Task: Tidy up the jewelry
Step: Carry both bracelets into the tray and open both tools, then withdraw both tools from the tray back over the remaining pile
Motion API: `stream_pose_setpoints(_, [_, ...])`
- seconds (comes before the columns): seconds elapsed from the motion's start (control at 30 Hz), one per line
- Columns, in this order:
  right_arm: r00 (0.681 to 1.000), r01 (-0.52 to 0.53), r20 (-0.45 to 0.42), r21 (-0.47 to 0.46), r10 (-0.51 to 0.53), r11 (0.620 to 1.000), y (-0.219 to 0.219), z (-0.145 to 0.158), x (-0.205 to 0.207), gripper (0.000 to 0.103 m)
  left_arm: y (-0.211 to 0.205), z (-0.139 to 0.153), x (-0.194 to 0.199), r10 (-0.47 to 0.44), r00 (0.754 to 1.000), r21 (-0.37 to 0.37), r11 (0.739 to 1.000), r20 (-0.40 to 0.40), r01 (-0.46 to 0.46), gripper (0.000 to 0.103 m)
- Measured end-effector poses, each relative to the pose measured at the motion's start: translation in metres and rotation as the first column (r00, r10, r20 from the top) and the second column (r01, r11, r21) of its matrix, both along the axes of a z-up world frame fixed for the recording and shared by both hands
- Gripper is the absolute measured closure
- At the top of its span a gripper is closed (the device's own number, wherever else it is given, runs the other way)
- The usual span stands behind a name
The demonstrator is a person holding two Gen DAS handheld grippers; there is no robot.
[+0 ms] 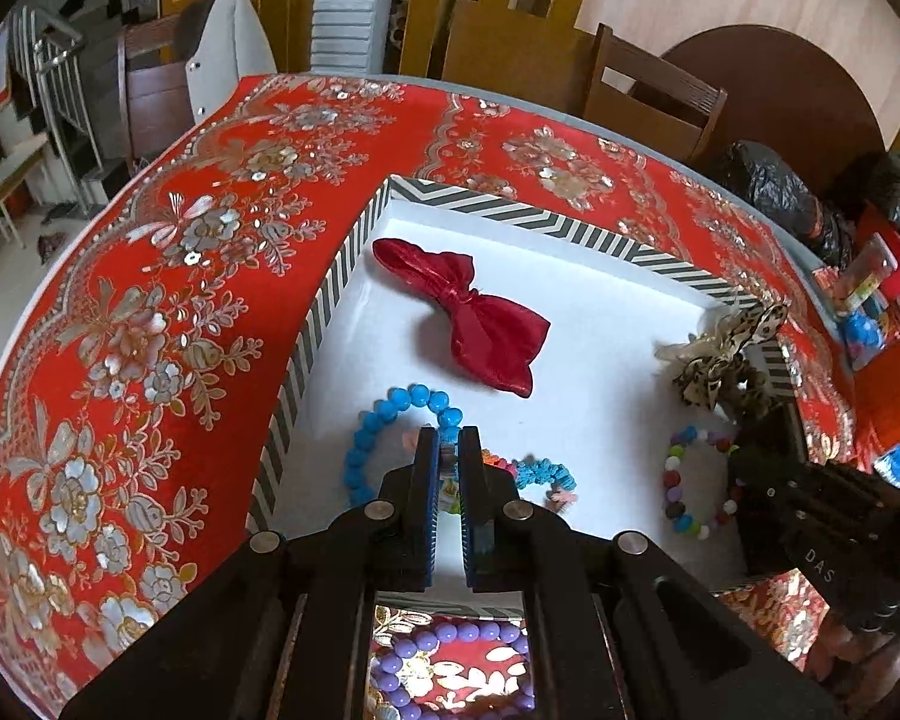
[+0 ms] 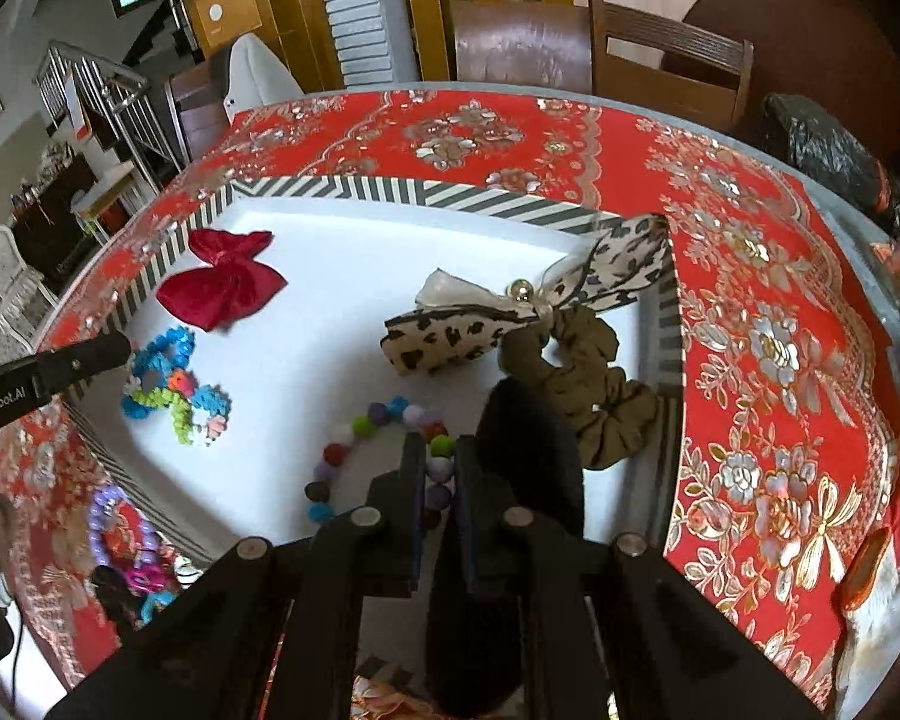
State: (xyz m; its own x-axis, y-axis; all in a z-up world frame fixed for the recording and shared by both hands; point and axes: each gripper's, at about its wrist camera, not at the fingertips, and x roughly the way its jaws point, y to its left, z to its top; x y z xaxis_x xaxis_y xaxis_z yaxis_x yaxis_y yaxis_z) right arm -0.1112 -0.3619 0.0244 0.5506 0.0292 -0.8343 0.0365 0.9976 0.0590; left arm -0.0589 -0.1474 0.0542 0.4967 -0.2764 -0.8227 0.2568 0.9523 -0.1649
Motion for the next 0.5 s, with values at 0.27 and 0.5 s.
stream_pose_setpoints(0.27, [1.0, -0.024, -0.009, -0.008, 0.024, 1.0, 0.006, -0.001, -0.003, 0.082, -0.005, 0.004, -0.005, -0.018, 0.999, 0.012, 1.0, 0.028, 0.017, 0.079])
stream_pose_setpoints(0.5, [0.999, -0.025, 0.023, 0.026, 0.024, 0.999, 0.01, 0.011, -0.014, 0.06, -0.006, 0.014, -0.013, -0.025, 0.997, 0.035, 0.999, 0.072, 0.022, 0.078])
